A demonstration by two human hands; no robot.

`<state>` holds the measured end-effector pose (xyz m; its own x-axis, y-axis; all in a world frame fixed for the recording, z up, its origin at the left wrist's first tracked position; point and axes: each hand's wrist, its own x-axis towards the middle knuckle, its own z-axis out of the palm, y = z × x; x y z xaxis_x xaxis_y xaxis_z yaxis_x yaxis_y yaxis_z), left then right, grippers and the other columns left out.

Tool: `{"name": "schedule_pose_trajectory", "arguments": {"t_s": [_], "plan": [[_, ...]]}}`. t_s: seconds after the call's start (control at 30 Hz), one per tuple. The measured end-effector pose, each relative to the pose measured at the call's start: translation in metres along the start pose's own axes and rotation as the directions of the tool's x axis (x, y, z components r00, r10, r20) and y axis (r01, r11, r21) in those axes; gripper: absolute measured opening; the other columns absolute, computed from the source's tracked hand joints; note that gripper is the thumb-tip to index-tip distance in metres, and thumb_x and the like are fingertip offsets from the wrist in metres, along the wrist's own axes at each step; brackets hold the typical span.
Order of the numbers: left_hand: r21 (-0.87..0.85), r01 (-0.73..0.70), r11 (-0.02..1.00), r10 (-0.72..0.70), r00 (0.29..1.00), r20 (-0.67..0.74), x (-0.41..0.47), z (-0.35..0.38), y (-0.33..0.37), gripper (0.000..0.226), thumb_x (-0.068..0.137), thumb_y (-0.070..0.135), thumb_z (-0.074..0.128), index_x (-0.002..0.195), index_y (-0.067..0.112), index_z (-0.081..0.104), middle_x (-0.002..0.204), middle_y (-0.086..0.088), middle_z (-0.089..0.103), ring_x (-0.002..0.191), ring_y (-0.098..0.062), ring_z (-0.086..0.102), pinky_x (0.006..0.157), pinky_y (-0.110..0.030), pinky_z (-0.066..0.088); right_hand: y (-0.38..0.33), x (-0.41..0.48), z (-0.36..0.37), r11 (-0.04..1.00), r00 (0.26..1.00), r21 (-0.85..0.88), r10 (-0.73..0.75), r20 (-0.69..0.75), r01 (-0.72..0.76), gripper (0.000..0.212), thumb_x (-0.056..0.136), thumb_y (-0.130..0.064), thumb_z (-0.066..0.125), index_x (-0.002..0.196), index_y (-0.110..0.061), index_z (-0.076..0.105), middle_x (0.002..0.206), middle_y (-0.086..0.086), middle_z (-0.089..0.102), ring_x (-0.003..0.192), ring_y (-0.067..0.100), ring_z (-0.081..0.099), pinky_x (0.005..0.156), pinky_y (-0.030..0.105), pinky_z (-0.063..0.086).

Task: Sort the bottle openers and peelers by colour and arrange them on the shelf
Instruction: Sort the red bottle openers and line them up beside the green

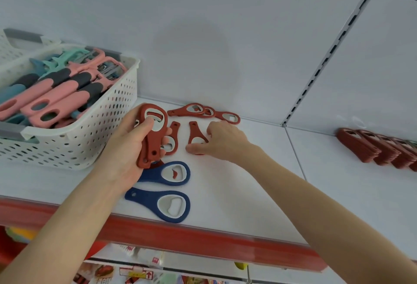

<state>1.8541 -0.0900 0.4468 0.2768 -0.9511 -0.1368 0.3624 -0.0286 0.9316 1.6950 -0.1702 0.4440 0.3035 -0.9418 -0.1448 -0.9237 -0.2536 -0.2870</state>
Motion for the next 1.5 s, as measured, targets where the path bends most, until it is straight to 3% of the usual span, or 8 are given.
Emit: {"name": "schedule_pose_trajectory", "arguments": {"t_s": [0.13,0.27,0.47,0.63,0.87,0.97,1.1,1.5], "plan": [[-0.008,0.011,1.0,-0.011,1.0,0.004,0.0,-0.003,0.0,0.028,0.097,0.019,0.043,0.122,0.027,0.055,0.096,-0.013,0.069,0.068,-0.015,0.066,0.05,-0.024,0.05,0.004,0.003,-0.006,0.996,0.998,0.085,-0.043,0.055,0.038,0.038,0.077,-0.04,0.069,0.066,-0.012,0.045,0.064,0.0,0.038,0.058,0.014,0.035,0.053,0.023,0.027],[-0.024,0.023,0.999,-0.022,1.0,0.008,-0.001,-0.007,0.0,0.028,0.097,0.019,0.043,0.122,0.026,0.055,0.097,-0.014,0.069,0.068,-0.015,0.066,0.05,-0.024,0.051,0.012,0.003,-0.009,0.952,0.997,0.303,-0.055,0.056,0.035,0.034,0.078,-0.023,0.071,0.105,-0.016,0.051,0.086,-0.002,0.051,0.07,0.01,0.048,0.061,0.022,0.04],[0.015,0.046,0.999,-0.047,0.998,0.045,-0.004,-0.02,0.005,0.029,0.096,0.028,0.044,0.121,0.02,0.055,0.087,-0.01,0.069,0.065,-0.015,0.064,0.051,-0.027,0.05,0.017,-0.004,-0.046,0.697,0.963,0.69,-0.268,-0.002,0.196,0.014,0.083,-0.003,0.065,0.089,-0.015,0.066,0.08,0.004,0.067,0.064,0.003,0.061,0.063,0.016,0.05],[0.033,0.205,0.978,-0.207,0.942,0.264,-0.016,-0.018,0.011,0.044,0.088,0.046,0.044,0.112,0.013,0.06,0.086,-0.007,0.067,0.063,-0.015,0.062,0.049,-0.027,0.05,-0.023,-0.012,-0.05,0.726,0.845,0.609,-0.509,0.165,0.318,0.015,0.079,-0.003,0.07,0.084,-0.017,0.067,0.078,-0.009,0.068,0.073,-0.001,0.063,0.07,0.012,0.049],[0.021,0.185,0.983,-0.184,0.949,0.255,-0.029,-0.032,0.009,0.025,0.088,0.008,0.05,0.107,0.014,0.066,0.096,-0.016,0.071,0.075,-0.02,0.07,0.05,-0.025,0.053,-0.055,0.005,-0.018,0.679,0.858,0.585,-0.511,-0.057,0.444,0.006,0.084,-0.009,0.066,0.088,-0.013,0.067,0.079,-0.011,0.064,0.072,-0.006,0.06,0.072,0.011,0.049],[-0.048,0.192,0.98,-0.18,0.965,0.191,-0.03,-0.035,0.007,0.025,0.088,-0.001,0.047,0.104,0.008,0.065,0.09,-0.016,0.071,0.071,-0.02,0.07,0.049,-0.026,0.053,-0.048,0.018,-0.011,0.802,0.889,0.395,-0.444,-0.109,0.449,0.022,0.093,-0.014,0.053,0.112,-0.007,0.064,0.107,-0.002,0.065,0.098,0.009,0.059,0.092,0.021,0.044],[-0.099,0.188,0.977,-0.173,0.975,0.142,-0.029,-0.039,0.008,0.03,0.085,-0.01,0.042,0.102,0.002,0.062,0.085,-0.015,0.071,0.072,-0.02,0.07,0.053,-0.027,0.056,-0.028,0.023,-0.006,0.914,0.904,0.017,-0.403,0.144,0.405,0.041,0.096,-0.024,0.047,0.137,-0.015,0.044,0.143,0.001,0.042,0.131,0.017,0.038,0.104,0.022,0.027],[-0.065,0.157,0.985,-0.145,0.976,0.162,-0.013,-0.017,0.003,0.037,0.085,-0.008,0.047,0.118,0.004,0.056,0.091,-0.01,0.071,0.072,-0.015,0.069,0.054,-0.027,0.055,0.014,0.003,-0.023,0.924,0.993,0.363,-0.115,-0.025,0.117,0.026,0.089,-0.026,0.059,0.07,-0.008,0.06,0.063,0.001,0.053,0.057,0.012,0.047,0.054,0.021,0.037]]}}
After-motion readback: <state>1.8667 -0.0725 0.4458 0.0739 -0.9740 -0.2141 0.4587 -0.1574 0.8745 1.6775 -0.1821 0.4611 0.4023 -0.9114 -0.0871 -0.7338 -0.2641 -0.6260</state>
